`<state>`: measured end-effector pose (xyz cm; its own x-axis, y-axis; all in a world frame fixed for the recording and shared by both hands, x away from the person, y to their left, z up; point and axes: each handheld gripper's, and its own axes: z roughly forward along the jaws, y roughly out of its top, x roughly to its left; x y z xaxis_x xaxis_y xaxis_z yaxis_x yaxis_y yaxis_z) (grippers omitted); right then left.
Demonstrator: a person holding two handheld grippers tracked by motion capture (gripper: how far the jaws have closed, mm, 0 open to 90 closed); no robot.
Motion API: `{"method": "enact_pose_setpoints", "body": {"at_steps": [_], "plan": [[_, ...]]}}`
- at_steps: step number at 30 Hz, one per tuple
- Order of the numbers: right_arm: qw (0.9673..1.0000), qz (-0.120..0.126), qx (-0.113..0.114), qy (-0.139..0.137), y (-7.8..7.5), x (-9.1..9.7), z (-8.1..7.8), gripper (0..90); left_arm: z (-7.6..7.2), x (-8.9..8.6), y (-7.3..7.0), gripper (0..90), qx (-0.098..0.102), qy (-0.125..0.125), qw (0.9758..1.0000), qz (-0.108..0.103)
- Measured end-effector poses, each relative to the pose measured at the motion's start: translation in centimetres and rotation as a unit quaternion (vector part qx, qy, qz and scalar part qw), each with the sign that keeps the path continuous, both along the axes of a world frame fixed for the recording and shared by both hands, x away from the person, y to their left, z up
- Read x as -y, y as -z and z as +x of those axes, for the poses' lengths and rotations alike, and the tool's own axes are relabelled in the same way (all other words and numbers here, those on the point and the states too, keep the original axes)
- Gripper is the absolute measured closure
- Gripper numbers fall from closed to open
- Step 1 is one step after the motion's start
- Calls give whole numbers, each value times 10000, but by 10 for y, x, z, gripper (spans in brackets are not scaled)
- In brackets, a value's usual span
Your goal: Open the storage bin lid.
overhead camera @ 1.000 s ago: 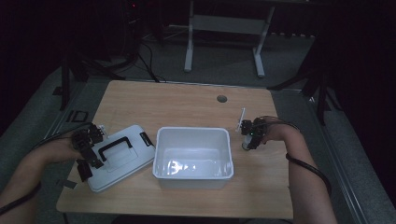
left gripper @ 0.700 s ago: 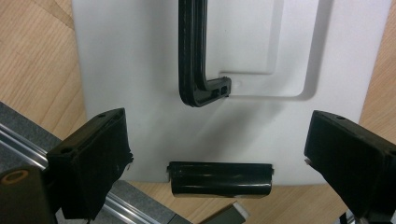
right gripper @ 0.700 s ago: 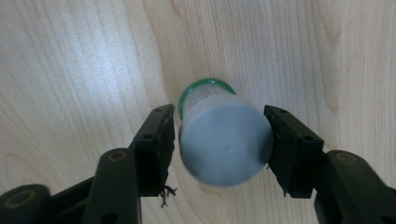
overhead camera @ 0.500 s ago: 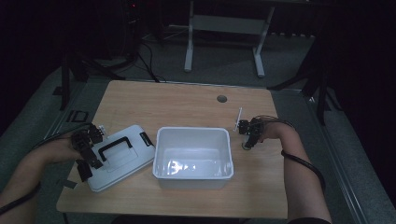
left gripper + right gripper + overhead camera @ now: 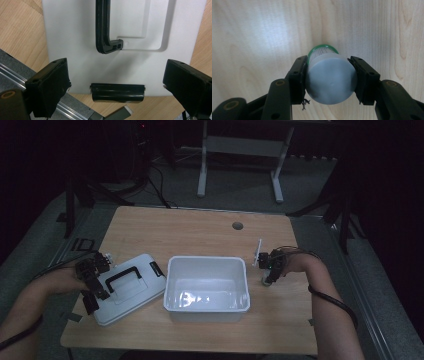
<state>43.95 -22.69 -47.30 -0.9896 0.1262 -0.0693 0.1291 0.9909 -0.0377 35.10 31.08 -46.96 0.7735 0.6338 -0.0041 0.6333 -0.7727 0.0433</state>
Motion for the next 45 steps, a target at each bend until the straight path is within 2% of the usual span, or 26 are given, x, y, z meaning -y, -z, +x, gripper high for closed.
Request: {"method": "enact_pose_setpoints", "body": {"at_steps": [6,7,14,23,30,34,39,45], "plan": [[9999,121,-54,-88,-10,-2,-15,501,0,2,-1,62,39,47,10000,-10],[9997,140,-81,-204,-13,-3,-21,501,0,2,-2,62,33,45,10000,-15],[9989,0,-70,-458,-24,-7,-41,501,-1,3,-5,62,59,52,10000,-10],[9977,52,-85,-669,-40,-11,-63,501,-3,1,-5,62,58,37,10000,28],[9976,-33,-105,-679,-50,-17,-77,501,-4,0,-4,62,49,21,10000,10],[9976,35,-88,-688,-61,-19,-82,502,-4,1,-4,62,47,43,10000,24],[9977,6,-80,-678,-75,-24,-88,501,-4,0,-6,62,66,36,10000,45],[9975,84,34,-697,-94,-30,-93,501,-4,1,-5,62,68,51,10000,39]]}}
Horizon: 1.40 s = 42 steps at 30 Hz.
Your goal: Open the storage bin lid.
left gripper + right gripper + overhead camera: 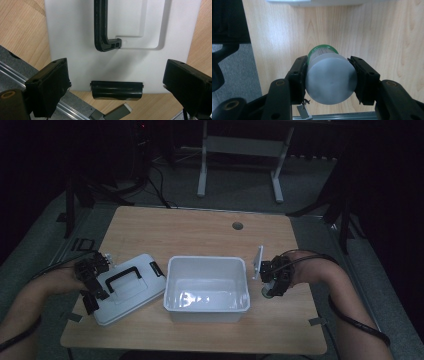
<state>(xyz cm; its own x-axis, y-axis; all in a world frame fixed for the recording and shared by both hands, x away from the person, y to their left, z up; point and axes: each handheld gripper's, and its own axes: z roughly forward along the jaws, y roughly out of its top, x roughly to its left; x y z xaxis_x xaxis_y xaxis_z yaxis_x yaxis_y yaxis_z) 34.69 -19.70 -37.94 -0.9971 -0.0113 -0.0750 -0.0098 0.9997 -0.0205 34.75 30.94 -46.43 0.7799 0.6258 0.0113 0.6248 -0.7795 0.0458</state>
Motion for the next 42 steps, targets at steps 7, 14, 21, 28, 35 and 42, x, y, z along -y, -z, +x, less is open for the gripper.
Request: {"method": "enact_pose_setpoints", "body": {"at_steps": [7,14,21,28,35,42], "plan": [[10000,59,65,-28,-16,-9,-3,502,0,0,-2,62,16,-3,10000,2],[9997,92,124,-170,-26,-23,-5,501,0,-1,-2,62,-16,-10,10000,28],[9993,140,149,-309,-32,-38,-7,501,0,-1,-1,62,-3,-1,10000,69],[9987,189,149,-439,-31,-55,-7,501,0,-1,-2,62,24,-2,10000,55],[9982,237,103,-548,-21,-72,-7,501,-1,-2,0,62,14,-4,10000,57],[9972,428,-6,-605,-10,-86,-5,501,-2,-3,2,62,4,-11,10000,79]]}}
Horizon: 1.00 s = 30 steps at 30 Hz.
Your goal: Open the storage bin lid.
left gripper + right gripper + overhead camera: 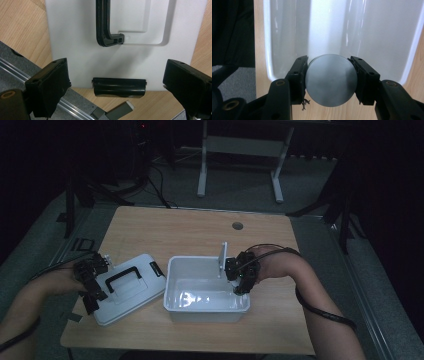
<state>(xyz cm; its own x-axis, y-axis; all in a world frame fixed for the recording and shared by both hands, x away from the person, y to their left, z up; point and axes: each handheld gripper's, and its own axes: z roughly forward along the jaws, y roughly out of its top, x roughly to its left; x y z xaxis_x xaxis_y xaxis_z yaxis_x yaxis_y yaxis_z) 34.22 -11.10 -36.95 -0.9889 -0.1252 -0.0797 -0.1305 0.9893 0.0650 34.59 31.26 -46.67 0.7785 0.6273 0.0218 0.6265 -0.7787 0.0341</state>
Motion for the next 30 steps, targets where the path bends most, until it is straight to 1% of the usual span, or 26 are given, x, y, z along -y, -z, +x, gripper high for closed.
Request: {"method": "enact_pose_setpoints", "body": {"at_steps": [5,7,11,12,14,19,22,24,25,27,30], "plan": [[9999,1,-133,-89,8,-8,-1,502,0,-1,0,62,-1,-8,10000,8],[9998,-53,-174,-101,14,-12,-3,502,-1,-2,1,62,-3,-20,10000,9],[9996,-142,-225,-111,28,-15,-2,502,-1,-3,2,62,-8,-31,10000,18],[9995,-151,-267,-49,33,-16,-2,502,-1,-3,2,62,-13,-32,10000,27],[9995,-153,-292,-24,41,-17,-1,502,-1,-3,3,62,-28,-30,10000,33],[9993,-146,-337,-36,56,-21,2,502,-1,-3,4,62,-49,-22,10000,36],[9992,-218,-328,-57,65,-25,3,501,-1,-3,4,62,-50,-20,10000,50],[9991,-237,-357,-28,69,-28,2,502,-1,-2,4,62,-53,-18,10000,44],[9991,-241,-354,-63,70,-28,2,501,-1,-2,4,62,-50,-24,10000,44],[9991,-197,-366,-82,73,-30,3,501,-1,-3,5,62,-62,-20,10000,43],[9990,-252,-349,-86,79,-32,4,501,-2,-3,6,62,-71,-29,10000,52]]}}
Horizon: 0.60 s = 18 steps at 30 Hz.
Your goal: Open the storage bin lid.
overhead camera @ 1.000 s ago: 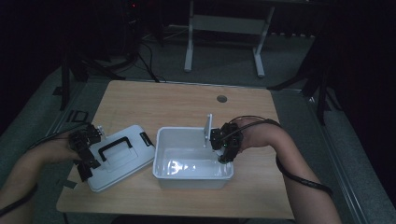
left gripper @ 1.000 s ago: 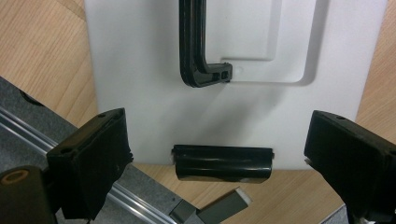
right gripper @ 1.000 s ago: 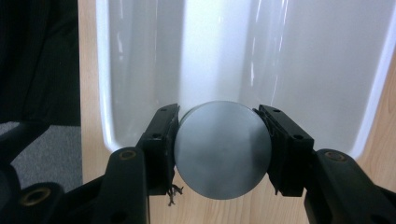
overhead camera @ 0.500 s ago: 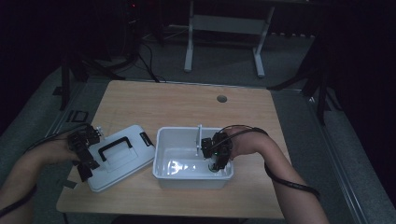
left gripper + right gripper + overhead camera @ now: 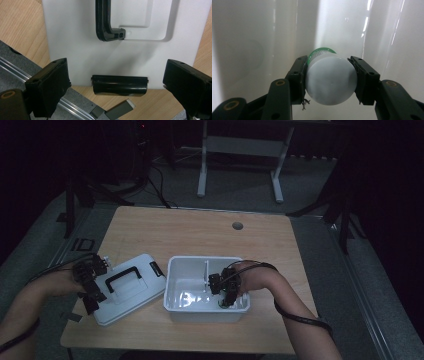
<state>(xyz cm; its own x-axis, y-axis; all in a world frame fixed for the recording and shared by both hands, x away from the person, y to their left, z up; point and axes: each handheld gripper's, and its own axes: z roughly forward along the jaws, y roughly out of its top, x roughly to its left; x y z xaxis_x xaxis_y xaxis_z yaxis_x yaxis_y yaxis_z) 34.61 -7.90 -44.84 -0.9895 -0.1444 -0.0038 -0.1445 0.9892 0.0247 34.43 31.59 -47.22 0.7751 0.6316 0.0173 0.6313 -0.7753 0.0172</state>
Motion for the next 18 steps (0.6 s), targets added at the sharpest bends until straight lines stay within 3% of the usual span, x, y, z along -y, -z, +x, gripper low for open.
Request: {"method": "enact_pose_setpoints", "body": {"at_steps": [18], "plan": [[9994,-322,-5,128,29,-6,4,501,-1,-1,4,62,-43,0,10000,42]]}}
